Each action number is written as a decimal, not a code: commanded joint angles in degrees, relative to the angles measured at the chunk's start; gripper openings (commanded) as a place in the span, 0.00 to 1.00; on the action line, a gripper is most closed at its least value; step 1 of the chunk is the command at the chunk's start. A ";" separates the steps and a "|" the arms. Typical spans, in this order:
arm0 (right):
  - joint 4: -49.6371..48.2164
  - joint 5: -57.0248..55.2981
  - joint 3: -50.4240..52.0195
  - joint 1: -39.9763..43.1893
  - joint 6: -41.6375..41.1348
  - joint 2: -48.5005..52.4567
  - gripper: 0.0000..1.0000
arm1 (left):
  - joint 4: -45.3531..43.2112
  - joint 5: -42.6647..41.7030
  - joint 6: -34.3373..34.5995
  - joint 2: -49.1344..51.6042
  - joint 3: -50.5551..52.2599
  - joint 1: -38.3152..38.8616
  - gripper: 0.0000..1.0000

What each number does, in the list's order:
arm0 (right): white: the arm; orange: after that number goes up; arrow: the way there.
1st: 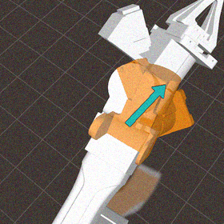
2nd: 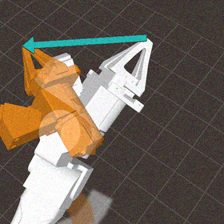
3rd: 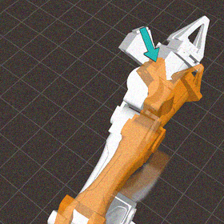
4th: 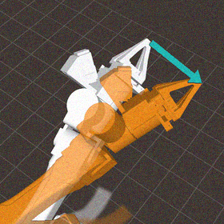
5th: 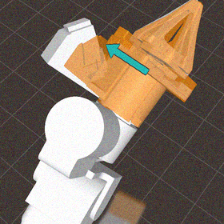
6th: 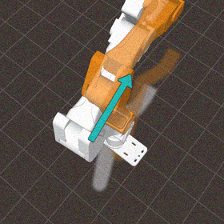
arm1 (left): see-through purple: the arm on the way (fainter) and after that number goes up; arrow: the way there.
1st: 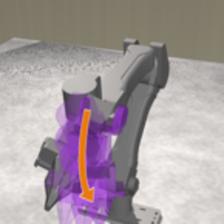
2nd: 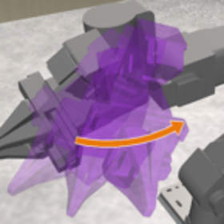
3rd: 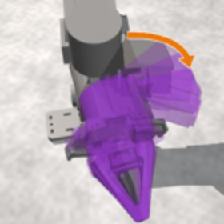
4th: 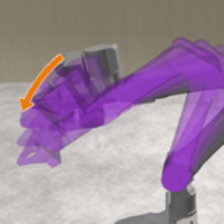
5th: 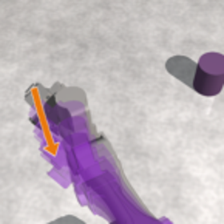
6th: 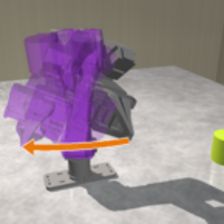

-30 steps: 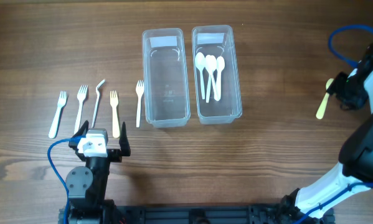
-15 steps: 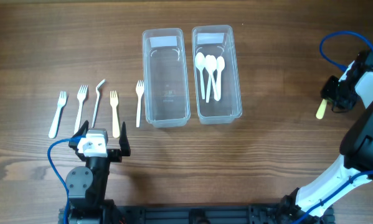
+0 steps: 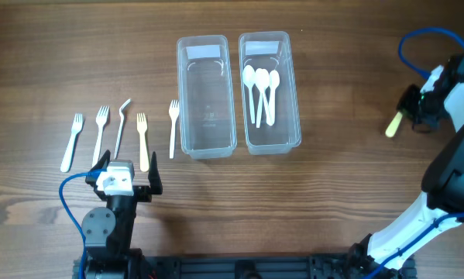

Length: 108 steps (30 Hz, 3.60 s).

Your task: Pack container

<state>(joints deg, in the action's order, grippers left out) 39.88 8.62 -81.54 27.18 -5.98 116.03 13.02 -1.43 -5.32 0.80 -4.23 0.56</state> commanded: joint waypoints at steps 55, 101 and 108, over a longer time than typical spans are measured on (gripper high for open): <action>1.66 -15.76 -23.43 -24.44 1.27 -5.66 0.69 | -0.17 -0.50 -0.90 -0.42 0.28 -0.46 1.00; 0.90 -15.72 -23.08 -15.37 1.49 -5.66 1.00 | 28.39 -0.31 2.49 60.33 -65.16 -0.46 1.00; 0.90 -15.72 -23.08 -15.37 1.49 -5.66 1.00 | 31.54 -1.42 2.84 80.39 -83.23 -0.33 1.00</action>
<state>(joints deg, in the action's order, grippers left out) 40.99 -6.50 -104.44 12.10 -4.64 111.09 45.15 -1.61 -1.45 75.40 -82.76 0.56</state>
